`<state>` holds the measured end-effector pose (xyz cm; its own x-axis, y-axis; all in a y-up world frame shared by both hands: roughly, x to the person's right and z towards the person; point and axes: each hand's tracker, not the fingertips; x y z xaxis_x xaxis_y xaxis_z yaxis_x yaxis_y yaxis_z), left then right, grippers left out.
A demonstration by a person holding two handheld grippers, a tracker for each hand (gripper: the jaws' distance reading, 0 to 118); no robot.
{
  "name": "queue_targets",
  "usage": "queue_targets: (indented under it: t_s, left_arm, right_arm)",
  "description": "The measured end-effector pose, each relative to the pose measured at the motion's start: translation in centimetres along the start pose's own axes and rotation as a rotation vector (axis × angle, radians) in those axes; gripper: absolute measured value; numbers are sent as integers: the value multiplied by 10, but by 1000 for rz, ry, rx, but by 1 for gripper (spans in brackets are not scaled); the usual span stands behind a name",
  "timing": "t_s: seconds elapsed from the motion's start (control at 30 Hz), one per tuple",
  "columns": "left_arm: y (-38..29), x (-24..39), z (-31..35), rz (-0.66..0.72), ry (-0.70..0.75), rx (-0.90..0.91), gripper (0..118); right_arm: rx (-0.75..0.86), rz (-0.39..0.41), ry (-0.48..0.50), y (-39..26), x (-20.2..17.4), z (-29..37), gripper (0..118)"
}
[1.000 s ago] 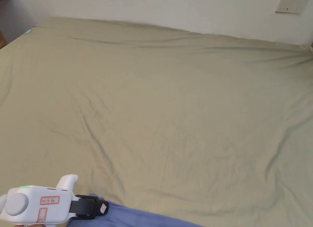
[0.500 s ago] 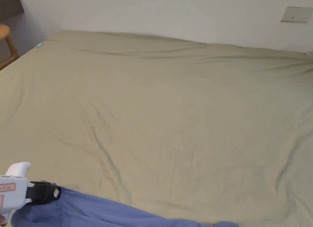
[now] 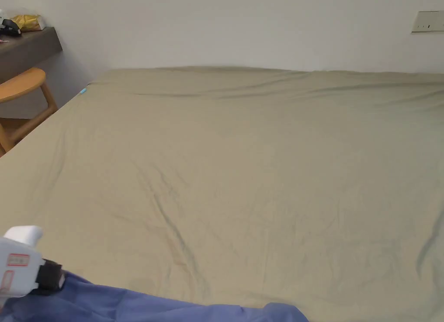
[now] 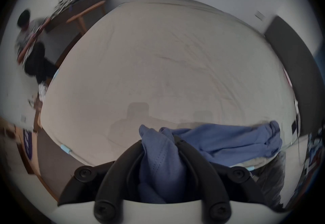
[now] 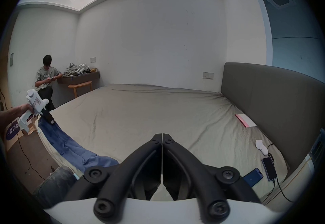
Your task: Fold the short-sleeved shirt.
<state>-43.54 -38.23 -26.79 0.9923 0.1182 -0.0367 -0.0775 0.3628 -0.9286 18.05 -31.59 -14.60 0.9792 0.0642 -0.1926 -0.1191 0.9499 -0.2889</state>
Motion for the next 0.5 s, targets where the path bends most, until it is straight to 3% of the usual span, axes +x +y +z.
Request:
queue_targets:
  t_s: [0.1,0.3,0.33,0.47,0.5]
  left_arm:
    - [15,44,-13,-120,82,-3,18]
    - [29,106,-69,-113,-199,-133,18]
    - [32,110,-78,-165,-105,-127,18]
    - [26,137,-123,-221,-85,-177,18]
    - [24,138,-130,-204,-84,-192,24]
  right_arm:
    - [-13,28,8,2,2,0,2]
    - [-13,19,-5,3,10,5,2]
    - [-16,15,-7,2,10,5,2]
    - [-33,19,-15,-3,13,7,2]
    - [-38,22,-7,-4,14,8,2]
